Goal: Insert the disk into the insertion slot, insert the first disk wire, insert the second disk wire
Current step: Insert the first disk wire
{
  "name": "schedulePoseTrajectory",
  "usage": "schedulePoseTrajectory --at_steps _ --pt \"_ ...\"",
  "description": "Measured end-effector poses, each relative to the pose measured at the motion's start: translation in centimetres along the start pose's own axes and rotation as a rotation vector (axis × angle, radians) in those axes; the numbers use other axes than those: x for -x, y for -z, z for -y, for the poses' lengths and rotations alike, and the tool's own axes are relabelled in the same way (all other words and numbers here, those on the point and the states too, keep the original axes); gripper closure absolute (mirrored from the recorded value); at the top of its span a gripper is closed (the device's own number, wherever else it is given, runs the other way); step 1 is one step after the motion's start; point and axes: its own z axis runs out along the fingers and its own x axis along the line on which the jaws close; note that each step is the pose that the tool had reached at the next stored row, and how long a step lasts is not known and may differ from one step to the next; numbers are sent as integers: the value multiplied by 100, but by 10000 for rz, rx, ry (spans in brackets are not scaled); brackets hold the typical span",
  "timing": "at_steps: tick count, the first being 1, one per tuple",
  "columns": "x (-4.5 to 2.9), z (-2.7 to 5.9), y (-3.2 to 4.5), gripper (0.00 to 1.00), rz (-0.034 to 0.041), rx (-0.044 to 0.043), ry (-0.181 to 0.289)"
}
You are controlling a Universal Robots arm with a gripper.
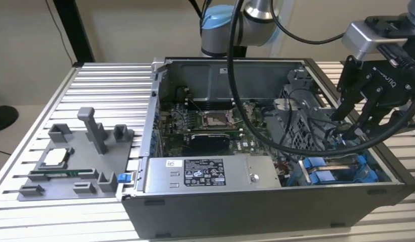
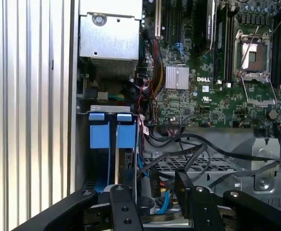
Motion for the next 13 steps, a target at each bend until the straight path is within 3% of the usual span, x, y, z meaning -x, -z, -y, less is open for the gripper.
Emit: schedulePoseTrajectory --at_steps 6,13 --pt "-43 11 5 0 114 0 8" --pt "-97 13 0 0 540 0 26"
